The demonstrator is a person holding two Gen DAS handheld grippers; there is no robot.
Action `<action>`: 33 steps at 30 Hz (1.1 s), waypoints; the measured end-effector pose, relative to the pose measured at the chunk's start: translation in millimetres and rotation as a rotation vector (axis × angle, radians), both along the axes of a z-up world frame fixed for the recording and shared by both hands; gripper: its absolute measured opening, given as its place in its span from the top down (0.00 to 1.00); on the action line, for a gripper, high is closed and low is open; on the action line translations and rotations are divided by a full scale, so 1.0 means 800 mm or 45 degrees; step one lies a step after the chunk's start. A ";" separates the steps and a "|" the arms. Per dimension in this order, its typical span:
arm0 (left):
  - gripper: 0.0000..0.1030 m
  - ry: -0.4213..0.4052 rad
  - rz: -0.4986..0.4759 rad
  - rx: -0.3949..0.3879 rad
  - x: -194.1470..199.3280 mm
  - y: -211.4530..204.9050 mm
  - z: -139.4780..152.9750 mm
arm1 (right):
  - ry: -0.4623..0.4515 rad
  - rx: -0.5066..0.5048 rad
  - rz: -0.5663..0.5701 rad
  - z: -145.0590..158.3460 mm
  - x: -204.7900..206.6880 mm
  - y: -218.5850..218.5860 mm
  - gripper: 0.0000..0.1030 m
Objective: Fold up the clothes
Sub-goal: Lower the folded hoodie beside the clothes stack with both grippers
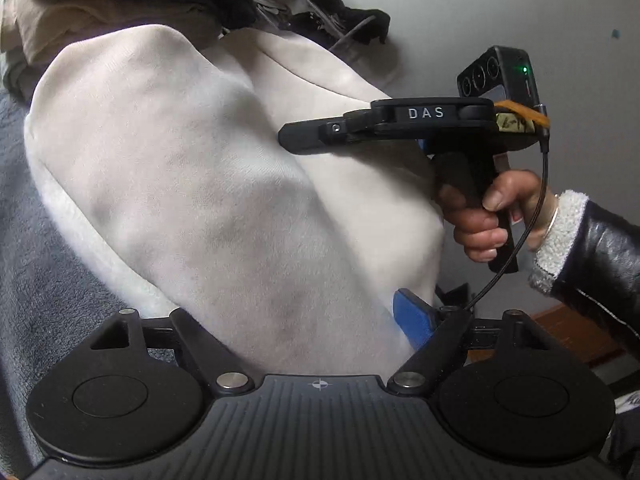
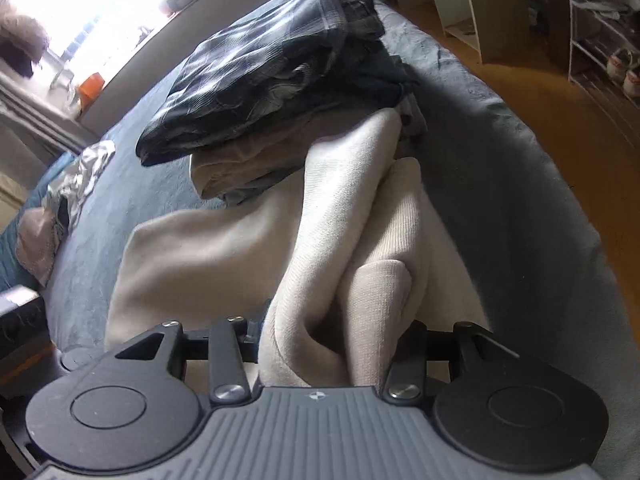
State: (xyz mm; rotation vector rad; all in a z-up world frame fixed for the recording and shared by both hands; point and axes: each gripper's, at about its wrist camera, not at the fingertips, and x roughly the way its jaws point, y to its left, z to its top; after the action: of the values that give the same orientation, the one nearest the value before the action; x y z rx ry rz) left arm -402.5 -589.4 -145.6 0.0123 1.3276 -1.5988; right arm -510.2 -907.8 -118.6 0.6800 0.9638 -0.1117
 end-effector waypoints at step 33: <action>0.27 0.184 0.268 0.237 0.166 -0.129 -0.032 | -0.498 0.690 -1.274 -0.081 -0.253 0.128 0.01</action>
State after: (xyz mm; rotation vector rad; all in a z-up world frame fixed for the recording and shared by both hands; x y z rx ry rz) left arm -269.8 -692.3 -171.4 -0.1272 1.5337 -1.3155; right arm -712.9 -805.2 -183.8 1.5814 0.1914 -0.5857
